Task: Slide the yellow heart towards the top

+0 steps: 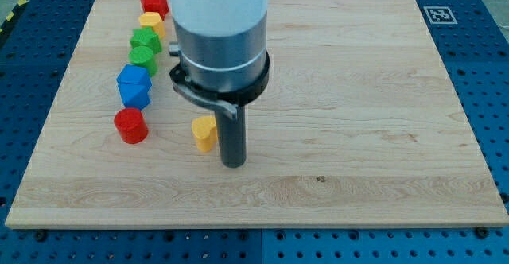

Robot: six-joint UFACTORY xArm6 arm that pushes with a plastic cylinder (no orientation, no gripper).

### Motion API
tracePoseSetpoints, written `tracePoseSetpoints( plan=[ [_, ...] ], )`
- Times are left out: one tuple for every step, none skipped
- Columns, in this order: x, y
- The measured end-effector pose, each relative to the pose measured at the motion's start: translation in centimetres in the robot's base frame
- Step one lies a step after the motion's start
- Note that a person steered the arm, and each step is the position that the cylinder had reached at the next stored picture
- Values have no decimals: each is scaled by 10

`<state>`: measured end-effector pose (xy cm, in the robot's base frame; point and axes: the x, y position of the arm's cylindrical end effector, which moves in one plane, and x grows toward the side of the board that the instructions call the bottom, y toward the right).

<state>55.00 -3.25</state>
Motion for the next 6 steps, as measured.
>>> tracePoseSetpoints(
  plan=[
    [-3, -11],
    [-14, -25],
    [-11, -26],
    [-6, -40],
    [-8, -51],
    [-19, -48]
  ],
)
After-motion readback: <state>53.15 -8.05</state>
